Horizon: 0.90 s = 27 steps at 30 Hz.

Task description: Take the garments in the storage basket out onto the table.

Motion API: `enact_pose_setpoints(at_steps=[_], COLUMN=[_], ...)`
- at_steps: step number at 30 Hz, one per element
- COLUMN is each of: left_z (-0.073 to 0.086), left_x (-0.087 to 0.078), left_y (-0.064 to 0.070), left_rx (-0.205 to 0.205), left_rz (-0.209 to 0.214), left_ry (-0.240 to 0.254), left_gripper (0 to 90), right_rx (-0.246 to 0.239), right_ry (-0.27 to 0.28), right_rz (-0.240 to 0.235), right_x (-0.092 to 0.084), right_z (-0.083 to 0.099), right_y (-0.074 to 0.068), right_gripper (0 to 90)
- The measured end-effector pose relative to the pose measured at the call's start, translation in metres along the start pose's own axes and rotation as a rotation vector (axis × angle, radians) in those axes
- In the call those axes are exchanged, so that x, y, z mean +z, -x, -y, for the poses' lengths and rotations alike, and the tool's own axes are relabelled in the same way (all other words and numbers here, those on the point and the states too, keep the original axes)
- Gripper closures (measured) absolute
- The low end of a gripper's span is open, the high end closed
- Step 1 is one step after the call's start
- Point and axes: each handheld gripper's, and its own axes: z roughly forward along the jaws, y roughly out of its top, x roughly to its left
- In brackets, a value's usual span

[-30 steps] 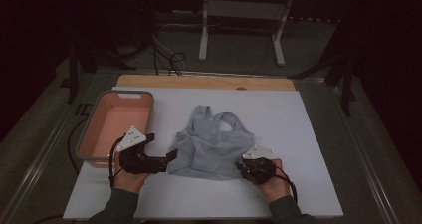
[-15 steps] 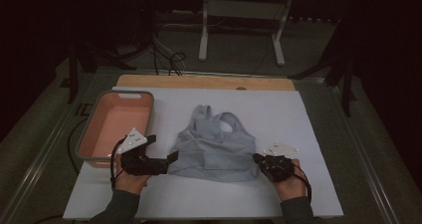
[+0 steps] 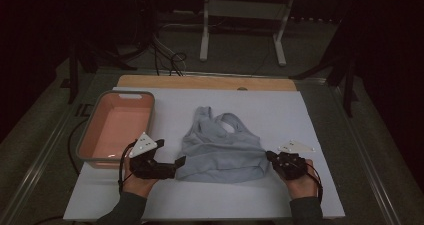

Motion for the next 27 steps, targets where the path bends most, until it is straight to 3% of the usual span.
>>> enact_pose_setpoints(at_steps=[11,19,20,23,27], left_z=[0.017,0.024,0.026,0.030,0.033], left_x=[0.024,0.036,0.037,0.042,0.048], left_y=[0.004,0.012,0.012,0.012,0.017], left_rx=[0.019,0.046,0.042,0.036,0.075], left_rz=[0.005,0.056,0.067,0.090,0.096], left_ry=[-0.072,-0.125,-0.133,-0.154,-0.191], left_gripper=[5.5,14.9,15.8,16.4,17.0], right_rx=[0.012,0.007,0.007,-0.006,-0.007], right_ry=[-0.005,-0.013,-0.013,0.002,0.008], right_rz=[0.015,-0.003,-0.006,-0.033,-0.037], right_x=[0.001,0.000,0.000,-0.002,-0.004], right_z=[0.003,0.005,0.006,0.006,0.008], right_y=[0.005,0.005,0.004,0.002,0.000], right_gripper=[87.9,86.2,83.8,62.8,49.6])
